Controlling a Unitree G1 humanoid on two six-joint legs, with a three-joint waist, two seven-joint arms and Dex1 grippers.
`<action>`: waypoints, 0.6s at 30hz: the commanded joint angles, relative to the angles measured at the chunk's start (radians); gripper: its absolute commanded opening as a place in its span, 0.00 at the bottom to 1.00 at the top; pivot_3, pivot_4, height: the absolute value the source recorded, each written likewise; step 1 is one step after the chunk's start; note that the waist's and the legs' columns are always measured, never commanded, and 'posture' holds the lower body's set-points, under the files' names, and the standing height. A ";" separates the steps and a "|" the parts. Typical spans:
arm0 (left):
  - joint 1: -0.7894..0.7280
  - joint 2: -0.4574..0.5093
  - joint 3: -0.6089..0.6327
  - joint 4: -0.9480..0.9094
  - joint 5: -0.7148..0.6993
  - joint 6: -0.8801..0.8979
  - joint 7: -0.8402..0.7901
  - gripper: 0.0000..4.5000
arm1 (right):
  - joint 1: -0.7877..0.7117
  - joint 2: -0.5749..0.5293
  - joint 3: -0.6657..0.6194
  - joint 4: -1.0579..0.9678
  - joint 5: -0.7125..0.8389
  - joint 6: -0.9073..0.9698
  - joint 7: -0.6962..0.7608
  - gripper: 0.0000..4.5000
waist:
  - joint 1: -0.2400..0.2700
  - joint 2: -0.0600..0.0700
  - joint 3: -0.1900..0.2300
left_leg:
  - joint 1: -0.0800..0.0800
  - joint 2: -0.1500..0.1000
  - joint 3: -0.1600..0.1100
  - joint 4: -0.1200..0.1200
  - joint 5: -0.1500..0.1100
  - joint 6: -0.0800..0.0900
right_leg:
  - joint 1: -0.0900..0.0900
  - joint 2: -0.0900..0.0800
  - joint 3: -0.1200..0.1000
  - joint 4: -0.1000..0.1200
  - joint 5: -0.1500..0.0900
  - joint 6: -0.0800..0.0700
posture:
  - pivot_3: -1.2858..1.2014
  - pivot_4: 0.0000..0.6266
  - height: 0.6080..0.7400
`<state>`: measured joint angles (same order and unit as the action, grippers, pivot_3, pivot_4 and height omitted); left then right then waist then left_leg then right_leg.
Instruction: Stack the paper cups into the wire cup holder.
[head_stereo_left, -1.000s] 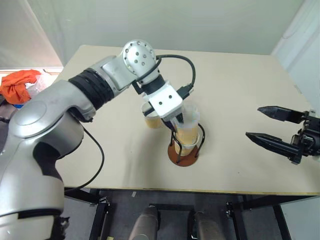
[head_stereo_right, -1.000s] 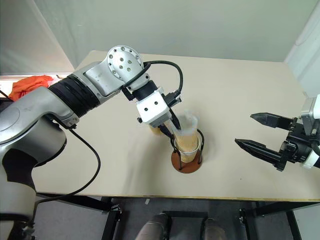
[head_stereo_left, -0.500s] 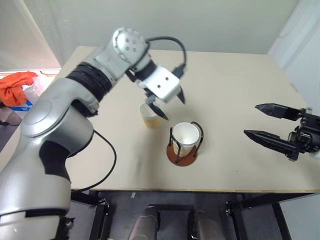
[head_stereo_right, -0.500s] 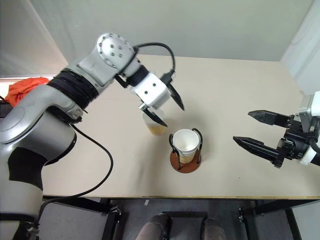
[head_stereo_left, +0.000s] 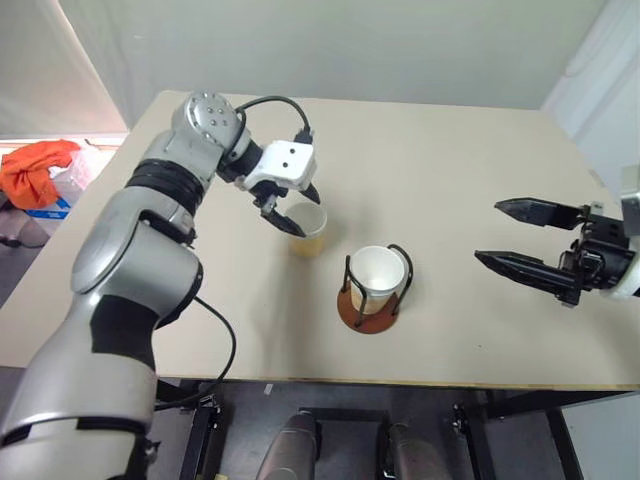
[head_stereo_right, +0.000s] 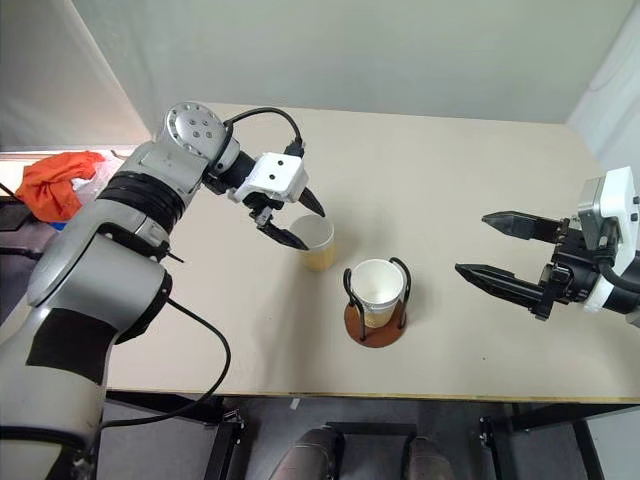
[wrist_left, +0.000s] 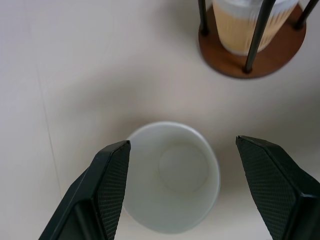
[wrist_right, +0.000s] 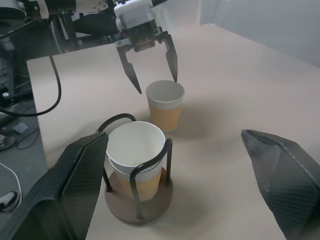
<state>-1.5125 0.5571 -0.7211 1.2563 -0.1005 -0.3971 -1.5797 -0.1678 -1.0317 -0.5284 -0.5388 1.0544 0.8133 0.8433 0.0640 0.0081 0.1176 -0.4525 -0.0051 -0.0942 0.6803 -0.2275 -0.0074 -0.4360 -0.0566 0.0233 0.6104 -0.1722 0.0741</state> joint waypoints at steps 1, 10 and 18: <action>0.012 -0.009 0.043 0.012 0.075 -0.002 -0.035 0.82 | 0.006 -0.010 -0.027 -0.022 -0.003 -0.009 -0.003 1.00 | -0.002 0.000 0.000 | 0.000 0.000 0.001 0.000 0.000 0.001 | 0.000 0.000 0.001 0.000 0.000 0.001 | 0.52 0.24 1.00; 0.056 -0.028 0.087 0.031 0.258 -0.039 0.017 0.82 | 0.032 -0.013 -0.059 -0.047 0.016 0.006 -0.028 1.00 | -0.002 0.000 0.000 | 0.001 -0.001 0.003 0.002 -0.002 0.005 | 0.000 0.000 0.006 0.000 -0.001 0.004 | 0.52 0.24 1.00; 0.055 -0.041 0.165 0.040 0.331 -0.033 0.023 0.22 | 0.032 -0.018 -0.066 -0.049 0.019 0.016 -0.037 1.00 | -0.003 0.000 0.000 | 0.001 -0.001 0.005 0.002 -0.003 0.007 | -0.001 0.000 0.006 0.000 -0.001 0.004 | 0.52 0.24 1.00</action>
<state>-1.4443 0.5151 -0.5825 1.2960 0.2123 -0.4283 -1.5625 -0.1292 -1.0330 -0.5532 -0.5678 1.0588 0.8317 0.8133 0.0609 0.0082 0.1176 -0.4520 -0.0061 -0.0894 0.6821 -0.2308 -0.0001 -0.4367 -0.0569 0.0297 0.6104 -0.1735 0.0782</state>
